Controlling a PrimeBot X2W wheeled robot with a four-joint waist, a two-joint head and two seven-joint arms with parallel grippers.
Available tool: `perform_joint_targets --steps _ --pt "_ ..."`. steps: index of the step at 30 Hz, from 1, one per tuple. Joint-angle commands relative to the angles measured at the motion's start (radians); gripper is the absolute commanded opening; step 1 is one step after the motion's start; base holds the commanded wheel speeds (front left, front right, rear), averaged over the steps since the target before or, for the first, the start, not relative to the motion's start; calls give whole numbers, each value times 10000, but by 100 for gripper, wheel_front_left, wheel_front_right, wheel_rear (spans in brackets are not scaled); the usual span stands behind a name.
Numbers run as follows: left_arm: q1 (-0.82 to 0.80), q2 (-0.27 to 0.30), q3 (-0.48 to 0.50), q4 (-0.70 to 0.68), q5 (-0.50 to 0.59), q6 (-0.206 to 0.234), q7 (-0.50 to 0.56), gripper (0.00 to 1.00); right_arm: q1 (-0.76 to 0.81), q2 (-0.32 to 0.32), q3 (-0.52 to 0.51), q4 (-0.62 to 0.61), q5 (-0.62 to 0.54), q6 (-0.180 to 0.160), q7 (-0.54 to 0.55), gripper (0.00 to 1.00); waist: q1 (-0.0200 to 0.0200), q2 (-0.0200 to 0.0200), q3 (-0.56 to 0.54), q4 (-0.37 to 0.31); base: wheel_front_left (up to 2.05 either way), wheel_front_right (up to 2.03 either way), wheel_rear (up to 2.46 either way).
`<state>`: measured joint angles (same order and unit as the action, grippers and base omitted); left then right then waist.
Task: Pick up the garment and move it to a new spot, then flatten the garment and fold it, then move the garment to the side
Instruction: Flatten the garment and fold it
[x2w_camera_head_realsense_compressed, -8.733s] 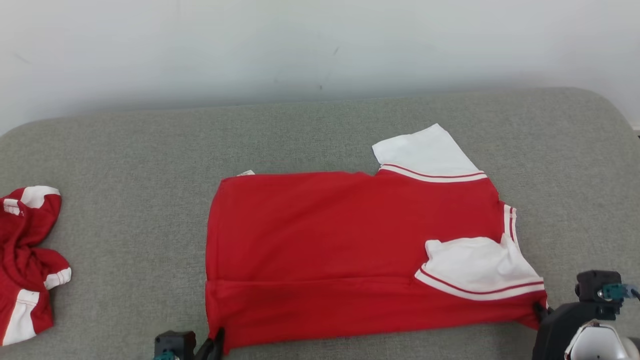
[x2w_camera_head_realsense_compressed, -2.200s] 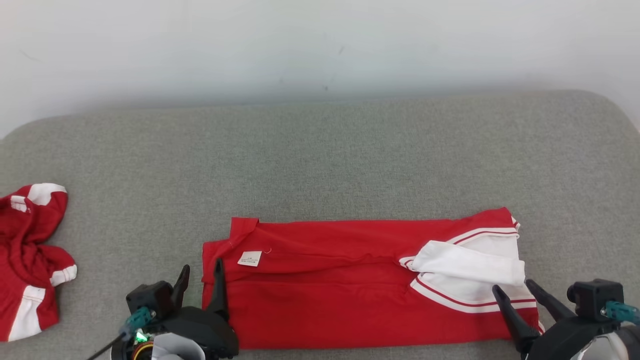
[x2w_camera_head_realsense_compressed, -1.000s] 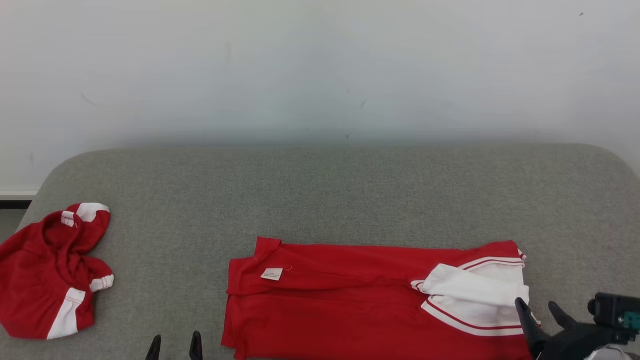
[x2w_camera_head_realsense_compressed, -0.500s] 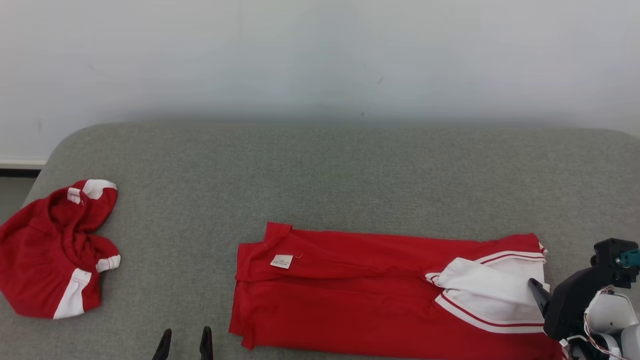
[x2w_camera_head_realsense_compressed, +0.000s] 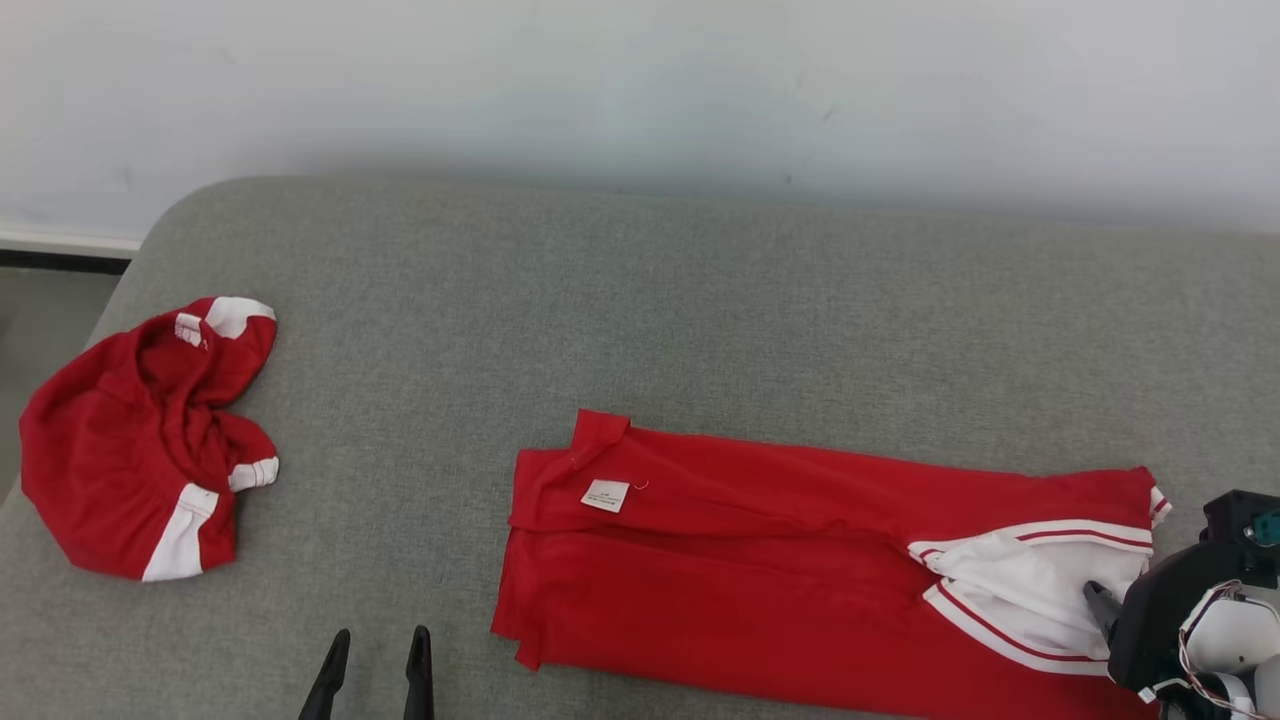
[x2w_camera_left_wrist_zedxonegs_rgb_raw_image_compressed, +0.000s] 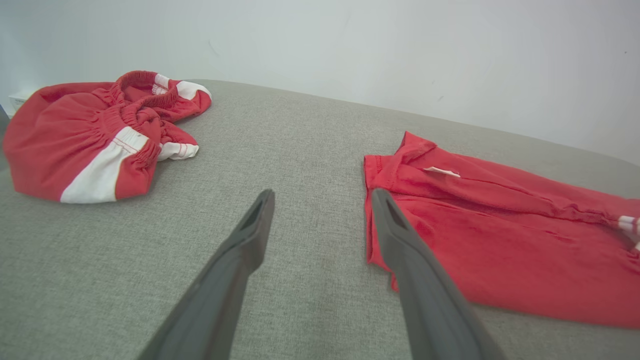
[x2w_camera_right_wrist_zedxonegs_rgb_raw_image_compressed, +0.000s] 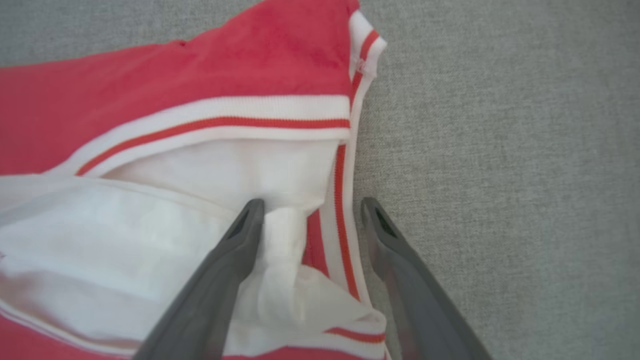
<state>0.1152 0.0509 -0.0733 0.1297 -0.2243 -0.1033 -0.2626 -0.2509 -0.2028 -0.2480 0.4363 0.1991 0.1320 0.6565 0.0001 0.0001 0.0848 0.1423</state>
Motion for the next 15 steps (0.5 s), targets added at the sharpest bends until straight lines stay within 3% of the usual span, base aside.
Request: perform_joint_targets --steps 1,12,13,14,15 --pt "-189 -7 -20 -44 34 4 -28 100 -151 -60 -86 97 -111 -22 -47 100 -1 -1 183 126 0 0 0" --pt "-402 -6 -32 -14 156 -46 -28 100 -130 367 -45 900 102 -20 520 100 -1 -1 528 199 0 0 0" --pt "-444 -8 -19 -26 162 -48 -28 100 -101 383 20 904 152 -17 590 85 -1 -1 535 205 0 0 0" --pt "-488 -6 -2 -39 157 -49 -28 100 -81 375 58 855 176 3 549 0 -1 -1 534 211 0 0 0" --pt "-513 -6 23 -49 153 -45 -28 100 -55 368 73 821 189 1 508 0 -1 -1 528 214 0 0 0"
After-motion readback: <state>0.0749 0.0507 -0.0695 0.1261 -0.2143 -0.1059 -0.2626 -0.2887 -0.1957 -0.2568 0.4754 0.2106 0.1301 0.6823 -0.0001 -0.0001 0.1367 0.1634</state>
